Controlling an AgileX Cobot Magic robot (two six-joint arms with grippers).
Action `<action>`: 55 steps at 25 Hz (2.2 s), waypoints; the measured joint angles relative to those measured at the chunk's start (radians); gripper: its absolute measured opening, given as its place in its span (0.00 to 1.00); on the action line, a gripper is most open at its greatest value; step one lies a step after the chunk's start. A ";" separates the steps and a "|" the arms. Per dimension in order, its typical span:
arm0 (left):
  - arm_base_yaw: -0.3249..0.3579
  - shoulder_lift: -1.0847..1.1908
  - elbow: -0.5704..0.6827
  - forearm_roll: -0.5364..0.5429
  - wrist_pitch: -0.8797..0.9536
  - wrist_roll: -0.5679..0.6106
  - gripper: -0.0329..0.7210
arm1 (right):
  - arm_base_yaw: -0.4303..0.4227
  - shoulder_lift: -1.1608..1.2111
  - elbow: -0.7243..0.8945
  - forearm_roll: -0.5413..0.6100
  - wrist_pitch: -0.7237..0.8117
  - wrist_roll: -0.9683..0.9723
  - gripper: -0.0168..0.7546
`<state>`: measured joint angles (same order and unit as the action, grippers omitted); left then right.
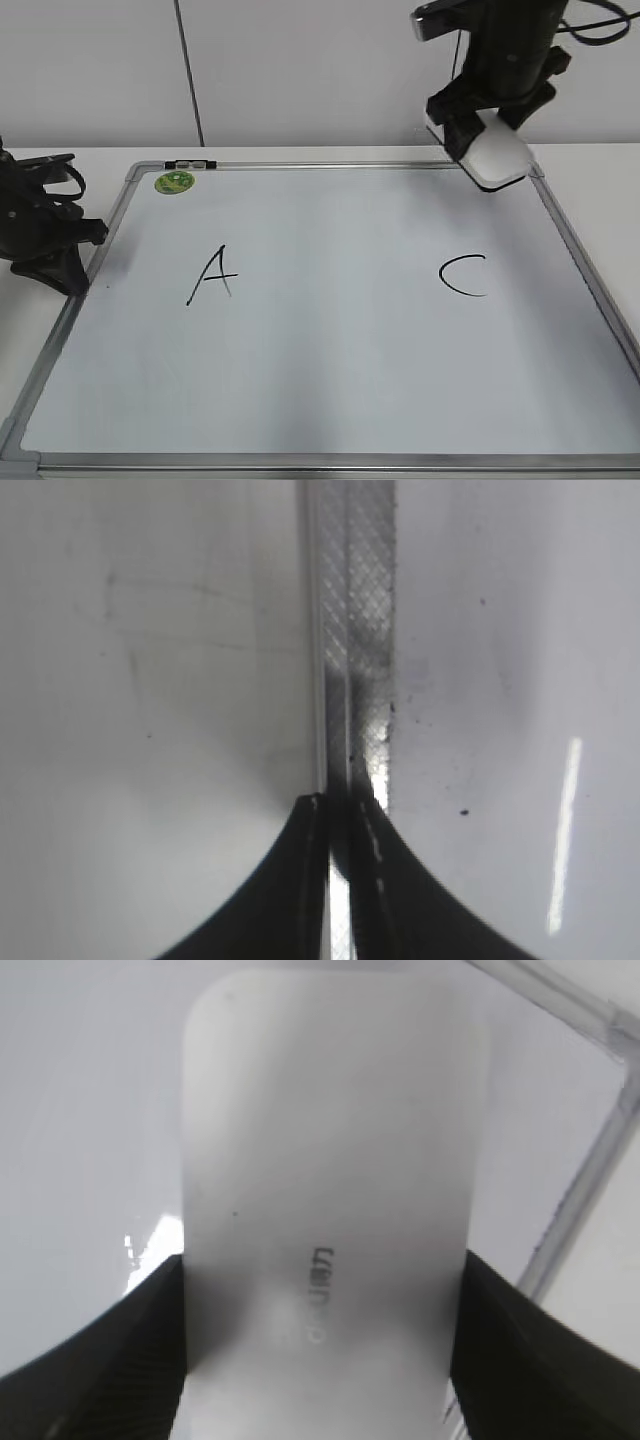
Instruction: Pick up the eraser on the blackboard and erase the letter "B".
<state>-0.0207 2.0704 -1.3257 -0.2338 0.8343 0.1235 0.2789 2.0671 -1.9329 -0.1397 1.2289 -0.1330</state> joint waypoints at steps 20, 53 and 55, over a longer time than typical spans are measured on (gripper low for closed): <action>0.000 0.000 0.000 -0.002 0.000 0.000 0.06 | -0.282 -0.212 0.602 0.106 -0.217 0.071 0.73; 0.000 0.000 0.000 -0.002 0.000 0.000 0.06 | -0.284 -0.092 0.593 0.187 -0.479 0.071 0.86; 0.000 0.000 0.000 -0.002 0.000 0.000 0.06 | -0.284 -0.091 0.554 0.187 -0.440 0.071 0.86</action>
<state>-0.0207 2.0704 -1.3257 -0.2356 0.8343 0.1235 -0.0048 1.9757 -1.3786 0.0470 0.7886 -0.0623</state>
